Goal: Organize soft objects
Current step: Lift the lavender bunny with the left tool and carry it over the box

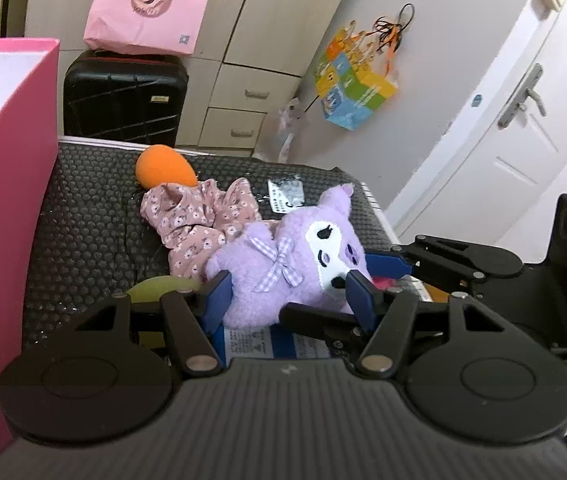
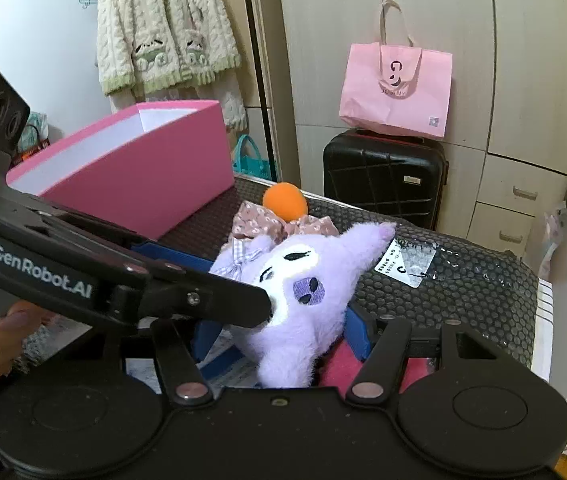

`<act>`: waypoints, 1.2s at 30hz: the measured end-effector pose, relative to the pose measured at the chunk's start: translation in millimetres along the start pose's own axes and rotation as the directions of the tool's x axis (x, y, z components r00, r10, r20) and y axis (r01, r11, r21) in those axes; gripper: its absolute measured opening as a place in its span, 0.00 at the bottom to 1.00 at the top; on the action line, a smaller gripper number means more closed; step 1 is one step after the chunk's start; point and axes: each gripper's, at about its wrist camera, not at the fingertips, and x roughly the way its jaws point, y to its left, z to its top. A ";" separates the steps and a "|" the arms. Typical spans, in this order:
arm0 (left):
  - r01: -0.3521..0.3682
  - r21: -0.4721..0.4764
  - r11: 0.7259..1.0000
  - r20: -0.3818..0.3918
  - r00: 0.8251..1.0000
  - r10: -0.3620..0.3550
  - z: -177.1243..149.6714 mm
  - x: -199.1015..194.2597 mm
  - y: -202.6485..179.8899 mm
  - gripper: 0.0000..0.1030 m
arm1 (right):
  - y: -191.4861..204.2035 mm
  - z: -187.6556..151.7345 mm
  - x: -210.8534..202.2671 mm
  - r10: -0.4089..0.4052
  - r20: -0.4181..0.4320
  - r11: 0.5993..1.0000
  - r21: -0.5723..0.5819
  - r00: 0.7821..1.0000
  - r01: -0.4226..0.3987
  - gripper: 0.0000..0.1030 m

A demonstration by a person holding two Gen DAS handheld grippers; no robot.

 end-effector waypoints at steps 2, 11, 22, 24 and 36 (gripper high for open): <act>0.008 0.000 1.000 0.001 1.000 -0.008 -0.6 -6.5 -1.8 0.59 | 3.6 0.5 -6.0 0.002 0.004 1.000 0.004 1.000 -0.002 0.66; -0.003 0.080 0.997 -0.017 1.000 0.004 -3.6 -41.3 -23.7 0.59 | 28.8 -1.1 -34.2 -0.001 0.016 0.999 0.039 1.000 0.000 0.66; 0.072 0.053 0.996 -0.087 0.994 -0.067 -19.9 -75.7 -25.3 0.60 | 57.1 -7.7 -59.9 0.015 -0.077 0.992 0.129 0.997 -0.005 0.66; 0.086 0.040 0.996 -0.108 0.991 -0.081 -24.0 -80.9 -22.3 0.60 | 60.6 -11.0 -60.8 0.033 -0.108 0.986 0.164 0.994 -0.015 0.66; 0.142 -0.112 0.984 -0.190 0.968 -0.161 -53.5 -121.5 12.5 0.61 | 106.8 -19.0 -66.3 0.117 -0.202 0.980 0.185 0.972 -0.080 0.64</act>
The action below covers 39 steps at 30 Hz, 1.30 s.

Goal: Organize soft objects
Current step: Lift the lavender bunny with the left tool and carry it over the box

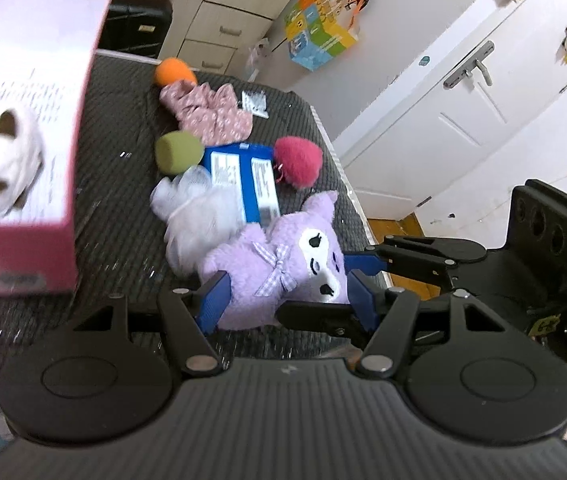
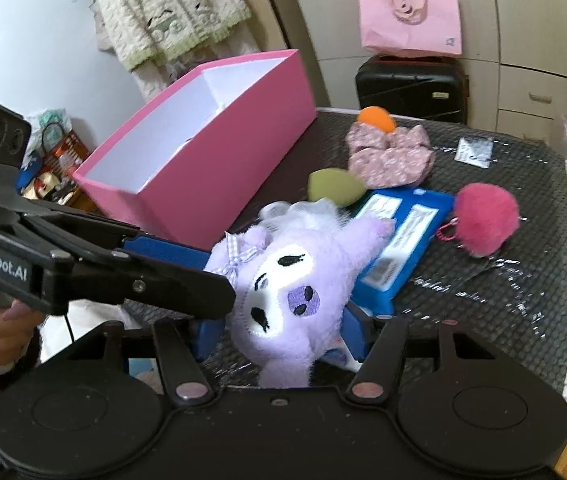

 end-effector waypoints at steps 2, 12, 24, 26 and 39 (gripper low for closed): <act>0.002 -0.005 1.000 -0.004 1.000 -0.002 -6.2 -10.6 4.0 0.61 | 11.5 -0.8 1.4 0.009 -0.010 1.000 -0.015 1.000 -0.009 0.64; -0.010 -0.084 0.996 -0.027 1.000 0.008 -20.7 -77.3 36.9 0.61 | 76.0 14.0 9.9 0.070 -0.075 0.992 -0.095 0.995 -0.077 0.64; 0.000 -0.066 0.998 0.035 0.999 0.003 -20.2 -159.4 76.8 0.62 | 143.7 50.4 21.9 0.138 -0.058 0.976 -0.162 0.989 -0.145 0.55; -0.002 -0.057 0.998 0.057 0.998 0.005 -14.6 -167.3 81.5 0.62 | 150.8 61.3 24.3 0.135 -0.041 0.975 -0.173 0.990 -0.140 0.55; 0.008 -0.021 1.000 0.236 0.972 -0.003 43.4 -188.0 106.2 0.62 | 154.5 133.3 38.4 0.128 0.052 0.976 -0.184 0.990 -0.116 0.54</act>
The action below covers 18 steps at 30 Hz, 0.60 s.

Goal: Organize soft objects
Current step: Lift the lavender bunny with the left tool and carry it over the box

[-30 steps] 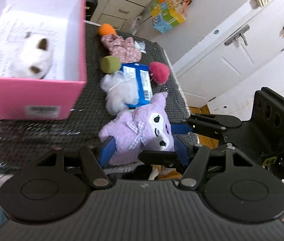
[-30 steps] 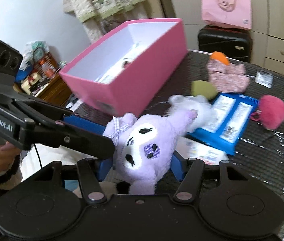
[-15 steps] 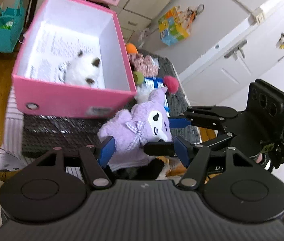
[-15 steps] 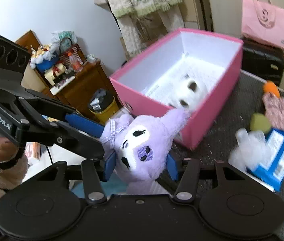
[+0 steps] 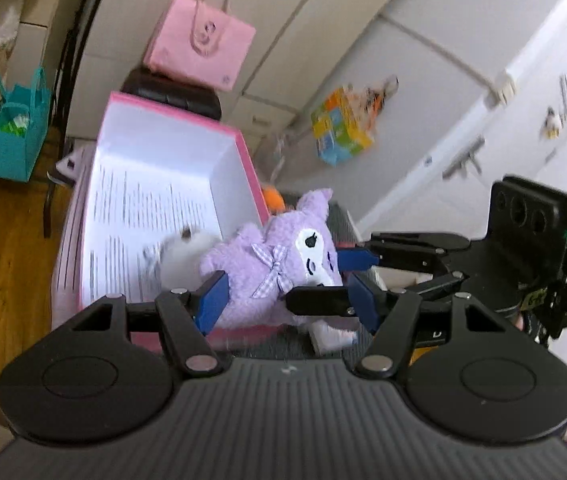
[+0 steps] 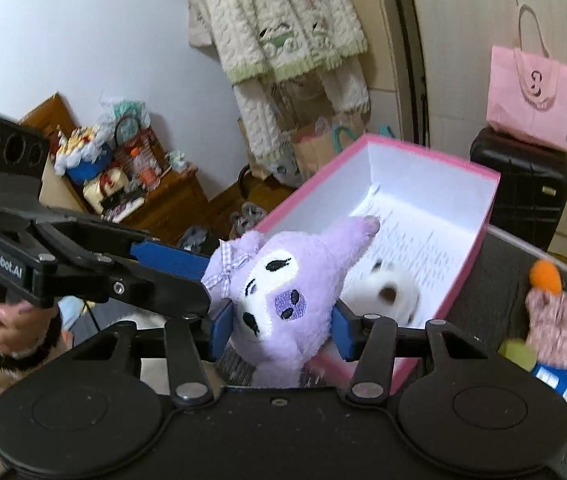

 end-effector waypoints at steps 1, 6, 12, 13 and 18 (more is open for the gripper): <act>0.003 -0.006 1.000 0.013 1.000 -0.003 5.3 4.0 3.5 0.62 | -5.0 6.2 2.8 -0.003 0.008 1.000 0.003 1.000 0.003 0.54; -0.011 0.002 1.000 0.051 0.999 0.011 33.0 30.9 19.5 0.61 | -32.4 28.9 24.1 -0.018 0.025 0.999 0.036 1.000 0.017 0.54; -0.058 -0.012 0.998 0.064 0.996 0.058 66.6 74.7 45.7 0.61 | -70.2 51.9 64.1 -0.048 0.009 0.996 0.069 0.999 0.047 0.54; -0.068 -0.004 0.998 0.067 0.995 0.068 70.6 81.2 49.0 0.61 | -75.9 56.4 72.5 -0.054 0.005 0.996 0.068 0.999 0.053 0.54; -0.116 -0.026 0.993 0.074 0.990 0.117 85.0 107.4 69.9 0.61 | -90.6 74.2 104.5 -0.082 -0.027 0.996 0.030 0.996 0.083 0.54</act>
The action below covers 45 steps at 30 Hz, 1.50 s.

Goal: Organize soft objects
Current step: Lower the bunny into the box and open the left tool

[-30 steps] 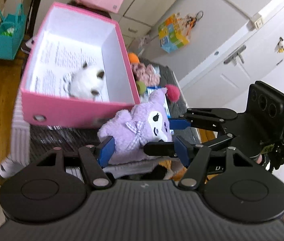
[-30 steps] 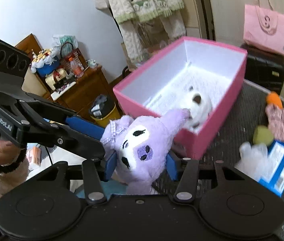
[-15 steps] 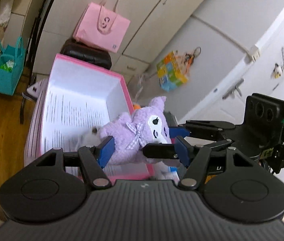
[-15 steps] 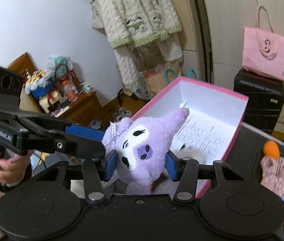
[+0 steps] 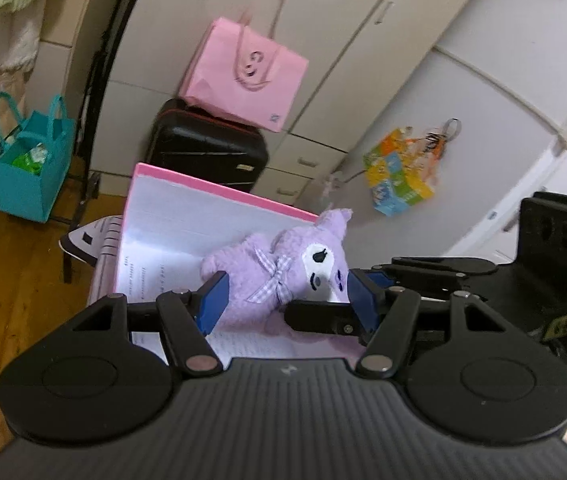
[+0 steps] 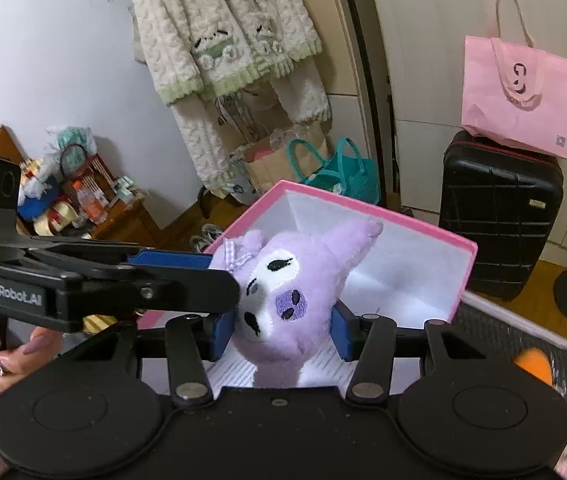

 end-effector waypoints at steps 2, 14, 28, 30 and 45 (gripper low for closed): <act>-0.030 0.001 1.000 -0.011 0.999 0.030 2.6 11.1 3.1 0.61 | -2.6 4.5 11.8 -0.020 -0.021 1.000 -0.019 1.000 0.020 0.54; -0.093 0.003 0.996 -0.103 0.990 0.093 6.5 53.5 9.6 0.61 | -13.1 4.5 42.6 -0.139 -0.115 0.990 -0.019 0.984 0.138 0.54; -0.145 0.045 0.988 -0.066 0.987 0.148 1.2 64.1 -2.3 0.65 | -12.3 -0.9 42.0 -0.270 -0.094 0.960 -0.098 0.958 0.261 0.58; -0.195 0.099 0.976 -0.025 0.980 0.198 -1.3 59.6 -11.3 0.67 | -12.0 -2.4 40.2 -0.319 -0.084 0.945 -0.112 0.944 0.309 0.58; -0.236 0.269 0.934 0.154 0.968 0.200 -17.3 -39.5 -72.2 0.68 | -1.9 -28.5 -60.8 -0.137 0.034 0.990 -0.014 0.990 0.138 0.58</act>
